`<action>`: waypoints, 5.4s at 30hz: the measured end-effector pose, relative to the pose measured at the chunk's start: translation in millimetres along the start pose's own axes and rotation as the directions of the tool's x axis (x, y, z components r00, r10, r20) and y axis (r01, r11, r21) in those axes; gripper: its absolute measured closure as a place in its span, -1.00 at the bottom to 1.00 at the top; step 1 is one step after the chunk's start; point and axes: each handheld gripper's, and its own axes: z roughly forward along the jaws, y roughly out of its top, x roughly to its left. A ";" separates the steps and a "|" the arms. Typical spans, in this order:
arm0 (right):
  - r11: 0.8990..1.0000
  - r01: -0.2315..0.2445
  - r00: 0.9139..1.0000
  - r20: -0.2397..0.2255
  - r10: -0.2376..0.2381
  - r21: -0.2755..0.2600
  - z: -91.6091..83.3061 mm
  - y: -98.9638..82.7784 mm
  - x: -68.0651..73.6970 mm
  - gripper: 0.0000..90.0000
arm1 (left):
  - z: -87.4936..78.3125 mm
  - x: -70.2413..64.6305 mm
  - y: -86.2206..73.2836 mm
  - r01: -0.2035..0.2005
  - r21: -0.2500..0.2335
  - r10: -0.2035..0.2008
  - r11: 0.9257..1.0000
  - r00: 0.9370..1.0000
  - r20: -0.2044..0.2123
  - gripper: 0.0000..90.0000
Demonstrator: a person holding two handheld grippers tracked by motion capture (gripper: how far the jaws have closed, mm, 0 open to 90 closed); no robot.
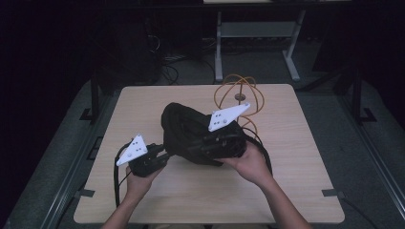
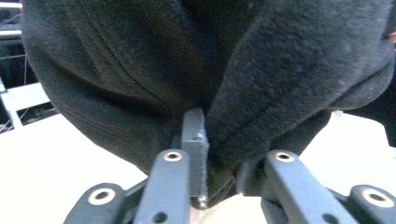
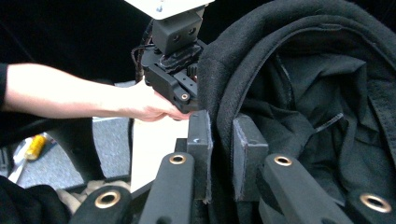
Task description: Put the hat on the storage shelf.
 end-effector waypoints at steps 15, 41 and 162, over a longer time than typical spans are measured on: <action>0.988 -0.098 0.994 -0.066 0.091 -0.123 -11.4 -1.2 -14.6 0.65 | -18.5 9.1 50.5 0.008 0.013 -0.008 1.000 1.000 0.023 0.87; 0.996 -0.089 0.983 0.159 0.093 -0.030 -28.2 -47.0 -17.3 -0.13 | -24.3 27.4 81.8 0.034 0.109 -0.040 0.993 0.998 0.050 0.89; 0.927 -0.344 0.760 0.534 0.369 -0.151 -138.5 -230.7 -39.7 -0.31 | 264.0 63.1 214.3 0.029 0.468 -0.125 0.883 0.976 0.176 0.04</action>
